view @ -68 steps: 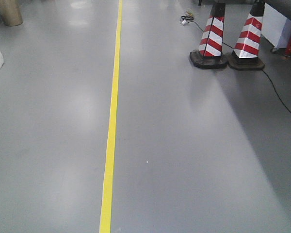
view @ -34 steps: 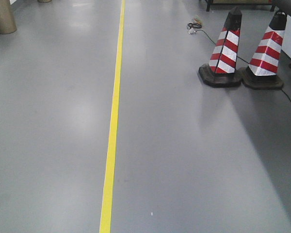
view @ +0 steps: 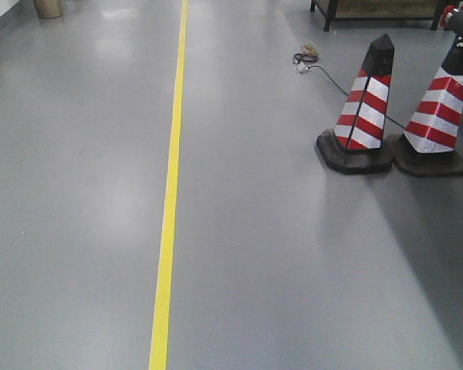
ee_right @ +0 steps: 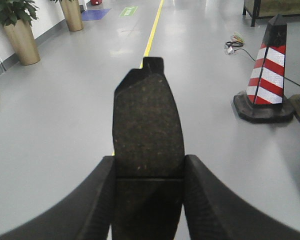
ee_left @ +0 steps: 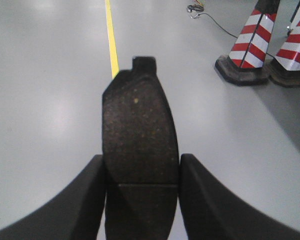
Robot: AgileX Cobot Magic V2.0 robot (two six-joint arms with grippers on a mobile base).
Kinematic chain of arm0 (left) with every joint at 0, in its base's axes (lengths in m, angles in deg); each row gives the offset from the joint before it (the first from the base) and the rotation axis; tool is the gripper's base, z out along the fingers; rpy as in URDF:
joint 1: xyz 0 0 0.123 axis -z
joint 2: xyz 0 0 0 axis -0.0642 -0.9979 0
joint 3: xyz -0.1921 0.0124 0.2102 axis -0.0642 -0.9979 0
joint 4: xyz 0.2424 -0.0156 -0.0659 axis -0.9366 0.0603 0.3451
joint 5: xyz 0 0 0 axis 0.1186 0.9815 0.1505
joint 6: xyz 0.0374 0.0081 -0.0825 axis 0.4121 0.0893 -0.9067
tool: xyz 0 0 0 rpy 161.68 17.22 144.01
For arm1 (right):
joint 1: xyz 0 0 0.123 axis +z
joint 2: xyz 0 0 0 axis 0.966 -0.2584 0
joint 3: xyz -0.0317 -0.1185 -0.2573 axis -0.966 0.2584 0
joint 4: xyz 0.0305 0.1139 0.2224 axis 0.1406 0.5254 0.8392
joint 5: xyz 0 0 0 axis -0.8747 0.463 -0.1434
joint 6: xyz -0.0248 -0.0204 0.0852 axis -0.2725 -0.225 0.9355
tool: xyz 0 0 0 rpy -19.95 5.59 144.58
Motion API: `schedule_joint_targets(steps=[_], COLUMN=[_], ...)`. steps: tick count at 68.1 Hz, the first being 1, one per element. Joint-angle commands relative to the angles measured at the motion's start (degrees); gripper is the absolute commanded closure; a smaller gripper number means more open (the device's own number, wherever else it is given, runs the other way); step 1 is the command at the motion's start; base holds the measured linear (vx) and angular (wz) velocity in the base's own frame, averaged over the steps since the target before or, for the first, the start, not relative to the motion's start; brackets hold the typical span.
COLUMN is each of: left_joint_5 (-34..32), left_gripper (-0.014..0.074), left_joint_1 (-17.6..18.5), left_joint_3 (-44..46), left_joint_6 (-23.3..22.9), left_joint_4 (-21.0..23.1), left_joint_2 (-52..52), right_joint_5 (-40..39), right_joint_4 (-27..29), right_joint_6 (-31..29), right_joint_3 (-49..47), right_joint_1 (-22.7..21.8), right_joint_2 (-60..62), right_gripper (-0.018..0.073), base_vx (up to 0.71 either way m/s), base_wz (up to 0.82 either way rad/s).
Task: Move and align brake pads A on conveyor
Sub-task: 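Drive along the yellow floor line past the striped cones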
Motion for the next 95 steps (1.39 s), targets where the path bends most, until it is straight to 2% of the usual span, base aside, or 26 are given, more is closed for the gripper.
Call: schedule_joint_targets(steps=[1, 95], left_joint_5=[-5.6, -5.6], left_gripper=[0.0602, 0.0602], left_joint_1=[0.2, 0.2], left_joint_3=[1.6, 1.6], left_joint_6=[-0.6, -0.6], left_joint_4=[0.6, 0.6], left_joint_2=[-0.3, -0.3], right_joint_5=[-5.6, -5.7], right_joint_4=[-0.6, -0.6], right_joint_6=[-0.5, -0.5], right_joint_3=[-1.8, -1.8], right_joint_1=[-0.2, -0.2], right_joint_2=[-0.3, -0.3], right_gripper=[0.0566, 0.0566], base_vx=[0.68, 0.61], base_wz=[-0.05, 0.02])
